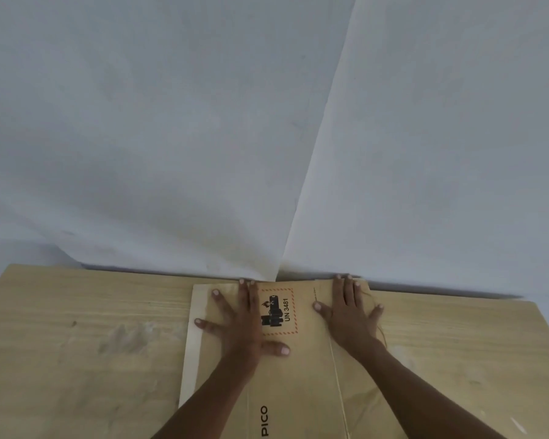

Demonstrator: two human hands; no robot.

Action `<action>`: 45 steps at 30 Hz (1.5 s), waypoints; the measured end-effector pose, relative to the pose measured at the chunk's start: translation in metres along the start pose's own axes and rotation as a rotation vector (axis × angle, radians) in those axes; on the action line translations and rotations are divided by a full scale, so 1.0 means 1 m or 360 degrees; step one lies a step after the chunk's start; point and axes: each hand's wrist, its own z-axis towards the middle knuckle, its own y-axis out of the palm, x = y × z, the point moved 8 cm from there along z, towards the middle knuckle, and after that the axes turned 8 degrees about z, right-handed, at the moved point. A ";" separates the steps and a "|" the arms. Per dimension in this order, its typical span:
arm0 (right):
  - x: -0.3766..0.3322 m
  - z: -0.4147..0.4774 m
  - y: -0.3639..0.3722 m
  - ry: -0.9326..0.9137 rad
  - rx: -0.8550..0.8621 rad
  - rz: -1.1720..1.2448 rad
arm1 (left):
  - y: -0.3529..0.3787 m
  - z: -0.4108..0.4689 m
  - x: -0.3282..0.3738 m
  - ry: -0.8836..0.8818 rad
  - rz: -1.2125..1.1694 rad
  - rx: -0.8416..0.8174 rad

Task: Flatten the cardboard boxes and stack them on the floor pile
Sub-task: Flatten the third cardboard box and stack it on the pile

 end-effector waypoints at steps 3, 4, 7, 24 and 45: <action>-0.005 -0.019 0.000 0.0056 -0.0027 0.0039 | -0.001 -0.001 0.000 0.0014 0.0002 0.0035; -0.008 -0.035 0.008 0.0030 -0.0081 0.0009 | -0.002 -0.001 0.001 0.0015 0.0001 0.0047; -0.002 -0.088 0.041 -0.0047 -0.0267 -0.0071 | -0.004 -0.003 0.003 0.0030 0.0065 0.0035; 0.012 -0.183 0.075 -0.0236 -0.0107 -0.0159 | 0.093 -0.157 0.031 0.0014 0.0060 -0.0079; 0.099 -0.342 0.144 -0.0301 -0.0203 -0.0179 | 0.196 -0.269 0.020 0.0391 0.0261 0.0168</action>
